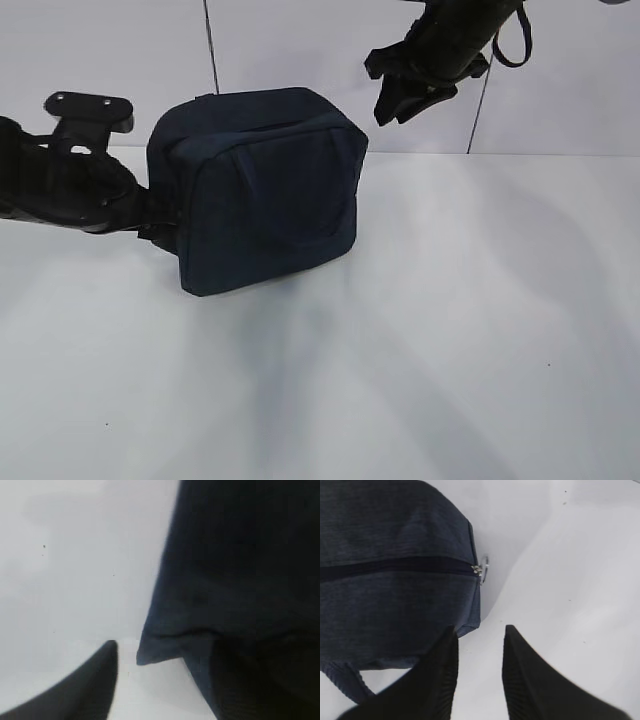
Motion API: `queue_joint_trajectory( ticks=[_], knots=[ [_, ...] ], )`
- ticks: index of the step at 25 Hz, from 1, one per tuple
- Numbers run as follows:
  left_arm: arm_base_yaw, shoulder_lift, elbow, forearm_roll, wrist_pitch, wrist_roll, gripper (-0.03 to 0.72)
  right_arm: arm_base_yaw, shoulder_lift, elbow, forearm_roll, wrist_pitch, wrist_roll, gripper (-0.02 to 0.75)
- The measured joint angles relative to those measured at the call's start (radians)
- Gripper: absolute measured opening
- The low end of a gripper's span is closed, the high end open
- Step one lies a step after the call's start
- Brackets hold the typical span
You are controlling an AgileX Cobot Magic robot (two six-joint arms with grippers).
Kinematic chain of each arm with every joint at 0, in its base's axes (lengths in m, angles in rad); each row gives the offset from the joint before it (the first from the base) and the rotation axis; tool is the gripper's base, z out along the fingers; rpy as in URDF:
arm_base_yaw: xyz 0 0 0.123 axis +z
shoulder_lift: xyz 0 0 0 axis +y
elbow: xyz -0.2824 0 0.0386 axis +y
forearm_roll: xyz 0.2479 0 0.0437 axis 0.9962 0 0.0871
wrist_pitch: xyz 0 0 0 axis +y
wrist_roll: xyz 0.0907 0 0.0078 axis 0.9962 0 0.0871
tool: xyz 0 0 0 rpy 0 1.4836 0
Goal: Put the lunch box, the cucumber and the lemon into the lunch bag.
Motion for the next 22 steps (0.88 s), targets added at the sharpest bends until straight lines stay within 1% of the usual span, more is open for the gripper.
queue_joint_trajectory(
  ticks=[1, 2, 3, 8, 13, 18, 22],
  knots=[
    [0.000, -0.020, 0.020, 0.000, 0.000, -0.017, 0.571, 0.000, 0.000, 0.000, -0.002, 0.000, 0.002, 0.256],
    [0.000, -0.037, 0.039, 0.000, 0.000, -0.029, 0.600, 0.000, 0.000, 0.000, -0.006, 0.000, 0.002, 0.256],
    [0.000, -0.056, 0.054, 0.000, 0.000, -0.033, 0.606, 0.000, -0.002, 0.000, -0.008, 0.000, 0.002, 0.256],
    [0.000, -0.154, 0.092, -0.001, 0.000, -0.053, 0.569, 0.000, -0.027, 0.000, -0.058, 0.000, 0.017, 0.256],
    [0.000, -0.223, 0.106, -0.001, 0.019, -0.083, 0.564, 0.000, -0.062, 0.000, -0.074, 0.002, 0.030, 0.256],
    [-0.002, -0.289, 0.144, -0.001, 0.025, -0.091, 0.564, 0.000, -0.110, 0.000, -0.076, 0.004, 0.036, 0.256],
    [-0.002, -0.337, 0.144, -0.001, 0.025, -0.091, 0.559, 0.000, -0.166, 0.000, -0.086, 0.006, 0.036, 0.256]
  ],
)
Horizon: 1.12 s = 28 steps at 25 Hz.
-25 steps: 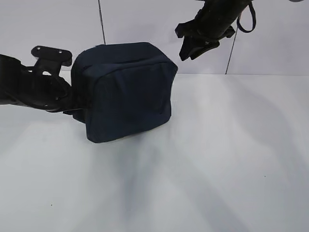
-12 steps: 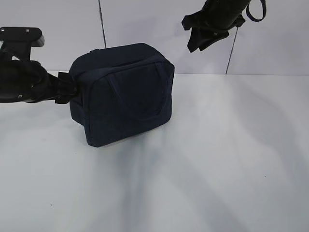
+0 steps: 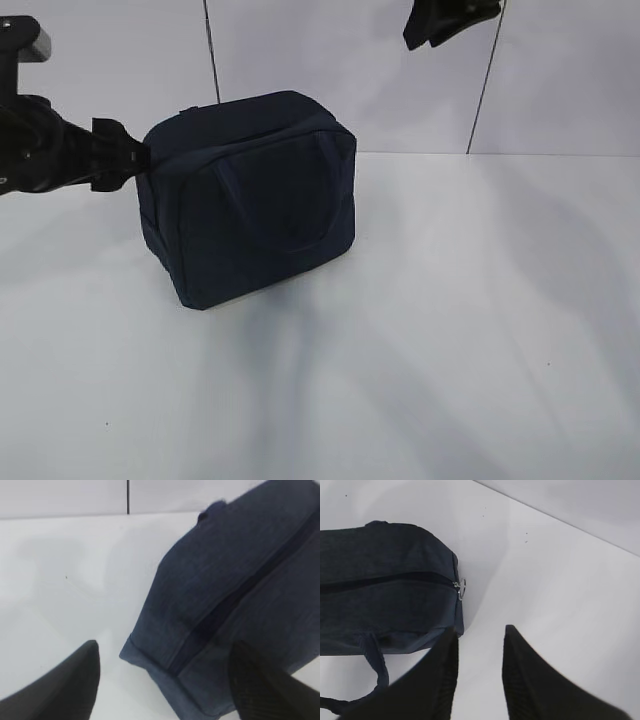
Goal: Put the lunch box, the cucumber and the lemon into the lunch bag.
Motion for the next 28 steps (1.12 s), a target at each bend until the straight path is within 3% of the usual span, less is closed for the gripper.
queue_joint_trajectory(
  ticks=[10, 15, 28],
  knots=[
    [-0.004, -0.116, 0.003, 0.041, 0.000, 0.000, 0.529, 0.000, -0.166, 0.103, 0.025, 0.004, -0.009, 0.256],
    [-0.004, -0.118, 0.007, 0.047, 0.034, 0.000, 0.515, 0.000, -0.276, 0.321, 0.098, -0.011, -0.068, 0.256],
    [-0.004, -0.124, 0.007, 0.123, 0.080, 0.000, 0.512, 0.000, -0.665, 1.007, 0.195, -0.417, -0.279, 0.256]
  ],
)
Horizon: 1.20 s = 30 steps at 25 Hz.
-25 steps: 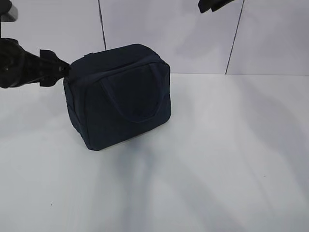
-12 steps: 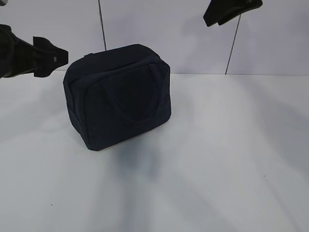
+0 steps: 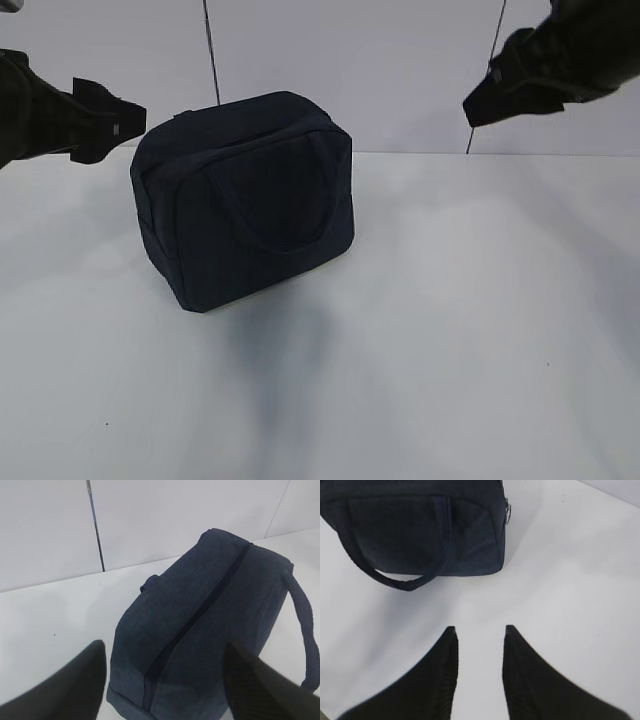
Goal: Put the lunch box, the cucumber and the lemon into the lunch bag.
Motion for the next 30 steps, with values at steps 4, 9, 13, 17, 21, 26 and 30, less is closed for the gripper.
queue_joint_trajectory(
  ticks=[4, 9, 13, 17, 21, 26, 30],
  knots=[
    [0.000, 0.000, 0.000, -0.016, 0.002, 0.000, 0.512, 0.000, -0.122, 0.154, 0.012, -0.032, -0.036, 0.256],
    [0.000, 0.000, 0.000, -0.024, 0.002, 0.000, 0.512, 0.000, -0.310, 0.356, 0.033, -0.049, -0.042, 0.258],
    [0.000, 0.000, 0.000, -0.025, 0.002, 0.000, 0.512, 0.000, -0.467, 0.492, 0.039, -0.053, -0.042, 0.298],
    [0.000, 0.000, 0.000, -0.027, 0.002, 0.000, 0.512, 0.000, -0.612, 0.583, 0.037, -0.041, -0.044, 0.354],
    [0.000, 0.000, 0.000, -0.029, 0.002, 0.000, 0.512, 0.000, -0.745, 0.638, -0.028, 0.023, 0.027, 0.370],
    [0.000, 0.000, 0.000, -0.029, 0.002, 0.000, 0.512, 0.000, -0.907, 0.692, -0.125, 0.093, 0.152, 0.371],
    [0.000, 0.000, 0.000, -0.029, 0.002, 0.000, 0.512, 0.000, -1.042, 0.750, -0.165, 0.144, 0.224, 0.372]
  ],
)
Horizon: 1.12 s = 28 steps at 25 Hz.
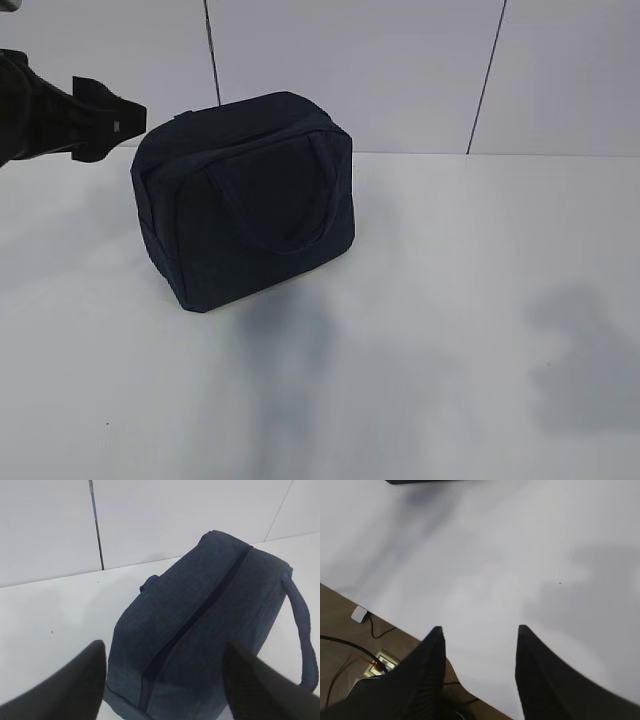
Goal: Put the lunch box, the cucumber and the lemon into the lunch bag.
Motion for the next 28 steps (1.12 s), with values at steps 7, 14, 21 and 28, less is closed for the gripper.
queue_joint_trajectory(
  ticks=[7, 14, 21, 28],
  knots=[
    [0.000, 0.004, 0.000, 0.000, 0.000, 0.000, 0.512, 0.000, -0.202, 0.022, -0.075, 0.077, 0.086, 0.372],
    [0.000, 0.030, 0.000, 0.000, 0.000, 0.000, 0.512, 0.000, -0.344, 0.034, -0.107, 0.097, 0.118, 0.372],
    [0.000, 0.033, 0.000, 0.000, 0.000, 0.000, 0.512, 0.000, -0.435, 0.034, -0.144, 0.111, 0.168, 0.372],
    [0.000, 0.033, 0.000, -0.002, -0.002, 0.000, 0.512, 0.000, -0.435, 0.060, -0.173, 0.168, 0.184, 0.372]
  ],
)
